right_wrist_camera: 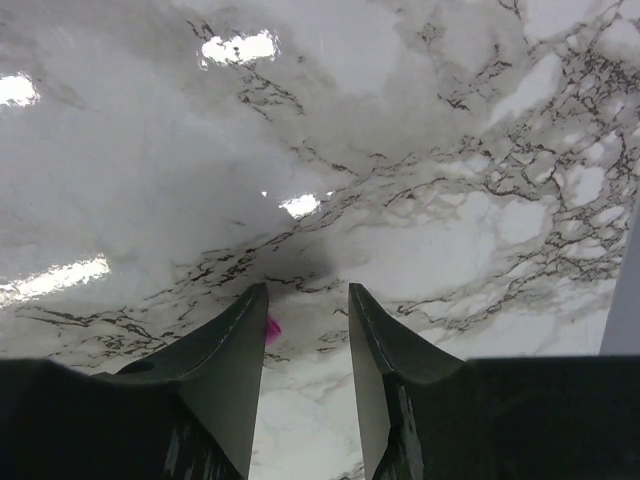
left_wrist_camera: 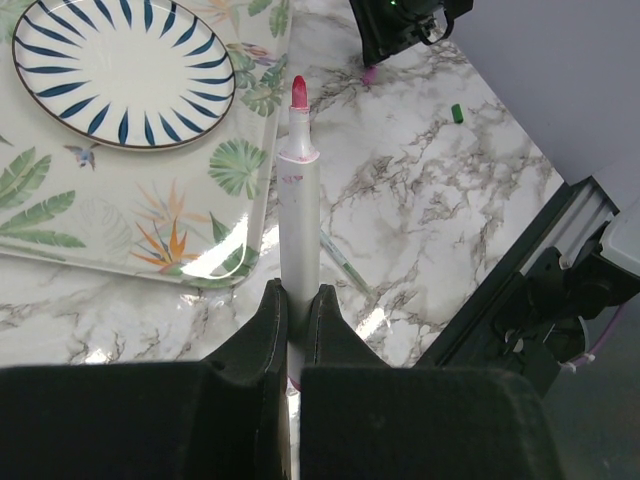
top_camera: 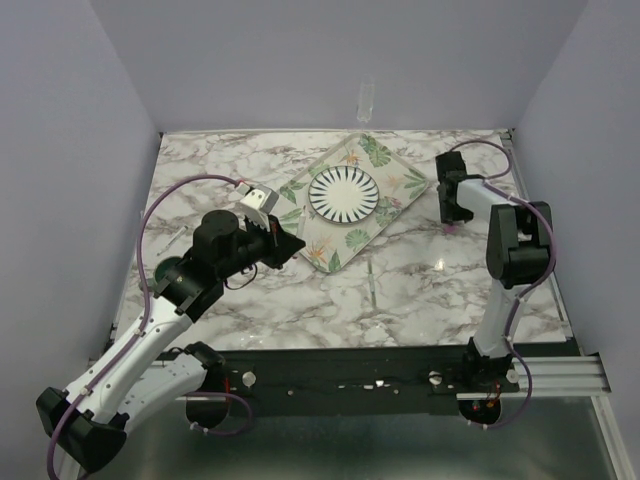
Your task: Insert the pens into the pen caps
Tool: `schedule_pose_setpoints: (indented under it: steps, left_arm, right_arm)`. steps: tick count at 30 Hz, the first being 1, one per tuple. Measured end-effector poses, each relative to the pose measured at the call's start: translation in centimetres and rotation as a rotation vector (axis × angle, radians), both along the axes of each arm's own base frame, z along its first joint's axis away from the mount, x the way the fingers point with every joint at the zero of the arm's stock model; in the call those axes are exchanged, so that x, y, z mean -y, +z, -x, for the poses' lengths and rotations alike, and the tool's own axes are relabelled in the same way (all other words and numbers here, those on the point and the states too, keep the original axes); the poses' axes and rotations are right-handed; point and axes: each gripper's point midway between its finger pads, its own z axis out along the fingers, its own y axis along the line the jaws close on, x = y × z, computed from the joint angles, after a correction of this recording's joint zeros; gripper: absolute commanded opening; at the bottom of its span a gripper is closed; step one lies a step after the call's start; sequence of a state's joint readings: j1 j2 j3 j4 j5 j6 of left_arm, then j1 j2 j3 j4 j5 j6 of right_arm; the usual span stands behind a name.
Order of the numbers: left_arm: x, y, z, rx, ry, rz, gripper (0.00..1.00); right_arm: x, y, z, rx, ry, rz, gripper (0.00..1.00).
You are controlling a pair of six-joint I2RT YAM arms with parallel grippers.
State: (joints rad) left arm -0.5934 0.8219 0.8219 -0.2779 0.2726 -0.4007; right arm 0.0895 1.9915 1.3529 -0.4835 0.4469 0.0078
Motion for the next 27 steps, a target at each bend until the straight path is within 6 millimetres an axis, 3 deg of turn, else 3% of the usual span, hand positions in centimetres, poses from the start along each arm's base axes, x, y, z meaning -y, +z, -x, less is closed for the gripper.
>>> schedule_pose_setpoints:
  steps: [3, 14, 18, 27]
  left_arm:
    - [0.0, 0.0, 0.0, 0.0, 0.0, 0.0, 0.0]
    - [0.0, 0.2, 0.0, 0.006, 0.0, 0.005, 0.0]
    - [-0.1, 0.5, 0.1, 0.015, 0.0, 0.011, 0.0]
    - [-0.1, 0.7, 0.2, 0.021, 0.001, 0.015, 0.0]
  right_arm:
    - [0.0, 0.0, 0.9, -0.014, -0.025, -0.008, 0.46]
    - [-1.1, 0.5, 8.1, -0.08, -0.067, -0.109, 0.45]
    - [-1.6, 1.3, 8.0, -0.058, -0.059, -0.143, 0.45]
    - [-4.9, 1.2, 5.0, -0.058, 0.117, -0.289, 0.42]
